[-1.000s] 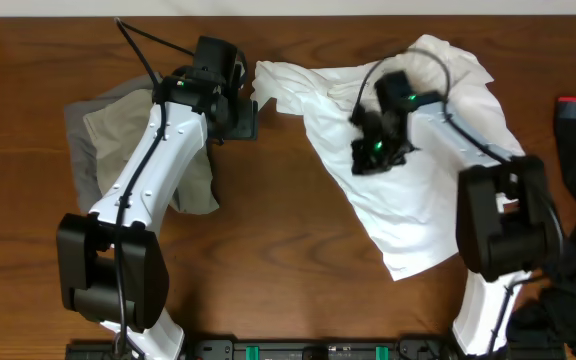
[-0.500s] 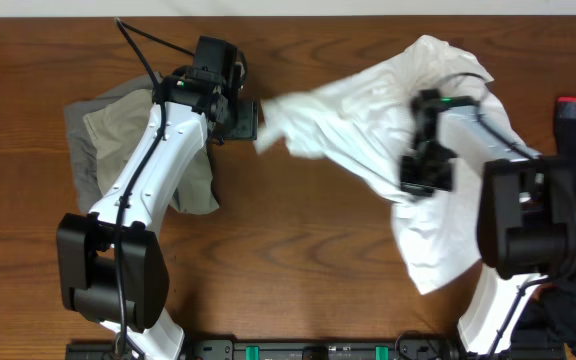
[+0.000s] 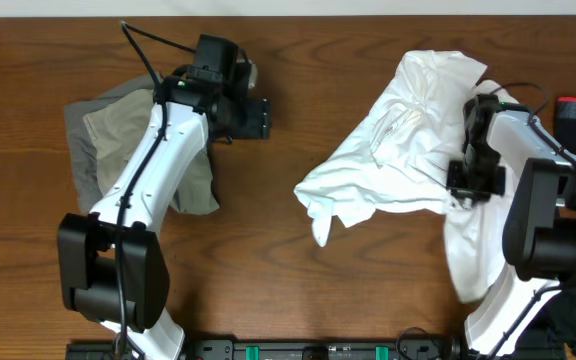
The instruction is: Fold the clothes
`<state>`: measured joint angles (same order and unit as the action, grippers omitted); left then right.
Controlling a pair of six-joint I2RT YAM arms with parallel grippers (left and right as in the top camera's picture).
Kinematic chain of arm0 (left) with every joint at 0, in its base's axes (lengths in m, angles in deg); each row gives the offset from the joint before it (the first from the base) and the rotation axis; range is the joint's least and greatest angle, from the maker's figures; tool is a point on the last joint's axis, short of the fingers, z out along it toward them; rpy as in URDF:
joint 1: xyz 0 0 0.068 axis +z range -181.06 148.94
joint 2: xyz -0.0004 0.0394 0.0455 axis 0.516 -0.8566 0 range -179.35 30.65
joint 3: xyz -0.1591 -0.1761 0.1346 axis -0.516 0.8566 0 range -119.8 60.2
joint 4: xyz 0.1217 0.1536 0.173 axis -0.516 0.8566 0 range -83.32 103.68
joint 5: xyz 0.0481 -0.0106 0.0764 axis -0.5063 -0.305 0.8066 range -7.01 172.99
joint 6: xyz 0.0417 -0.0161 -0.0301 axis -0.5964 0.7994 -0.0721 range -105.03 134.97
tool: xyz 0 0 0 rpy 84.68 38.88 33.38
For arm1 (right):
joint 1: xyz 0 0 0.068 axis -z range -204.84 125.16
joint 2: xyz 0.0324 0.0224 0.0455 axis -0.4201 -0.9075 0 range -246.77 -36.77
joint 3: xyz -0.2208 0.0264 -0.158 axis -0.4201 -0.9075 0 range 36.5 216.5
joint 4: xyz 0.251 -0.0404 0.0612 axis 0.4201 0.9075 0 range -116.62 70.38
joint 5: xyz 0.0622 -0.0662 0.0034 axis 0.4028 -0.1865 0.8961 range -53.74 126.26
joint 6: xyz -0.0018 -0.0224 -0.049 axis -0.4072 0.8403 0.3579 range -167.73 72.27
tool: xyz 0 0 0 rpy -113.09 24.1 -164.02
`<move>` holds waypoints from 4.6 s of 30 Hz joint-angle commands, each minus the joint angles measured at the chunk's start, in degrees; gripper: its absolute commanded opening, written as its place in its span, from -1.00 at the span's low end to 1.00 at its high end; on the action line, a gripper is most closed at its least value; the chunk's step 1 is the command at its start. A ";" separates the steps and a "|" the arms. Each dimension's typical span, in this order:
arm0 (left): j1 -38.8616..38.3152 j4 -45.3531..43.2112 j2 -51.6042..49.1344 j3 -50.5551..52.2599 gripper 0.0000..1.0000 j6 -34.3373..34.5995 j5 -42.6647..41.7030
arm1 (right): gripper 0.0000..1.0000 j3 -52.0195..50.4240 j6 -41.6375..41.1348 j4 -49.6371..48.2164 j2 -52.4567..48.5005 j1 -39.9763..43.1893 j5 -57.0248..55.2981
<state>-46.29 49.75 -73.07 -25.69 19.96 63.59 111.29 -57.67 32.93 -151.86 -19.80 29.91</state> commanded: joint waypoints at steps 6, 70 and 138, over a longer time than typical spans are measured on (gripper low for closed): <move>-9.90 -0.92 -1.40 -0.39 0.25 -23.56 -10.29 | 0.43 -0.57 4.44 -4.04 16.63 -1.86 18.10; -9.07 -15.32 -9.64 -1.40 0.96 -10.27 44.41 | 0.57 -0.72 -0.31 -5.97 22.14 -1.68 17.09; -3.82 3.89 -5.75 21.99 -0.88 17.77 3.08 | 0.56 -0.72 -0.31 -1.88 22.14 -1.68 17.09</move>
<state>-50.37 53.10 -77.69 -4.01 38.08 66.65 110.54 -57.60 31.00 -129.72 -21.38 46.98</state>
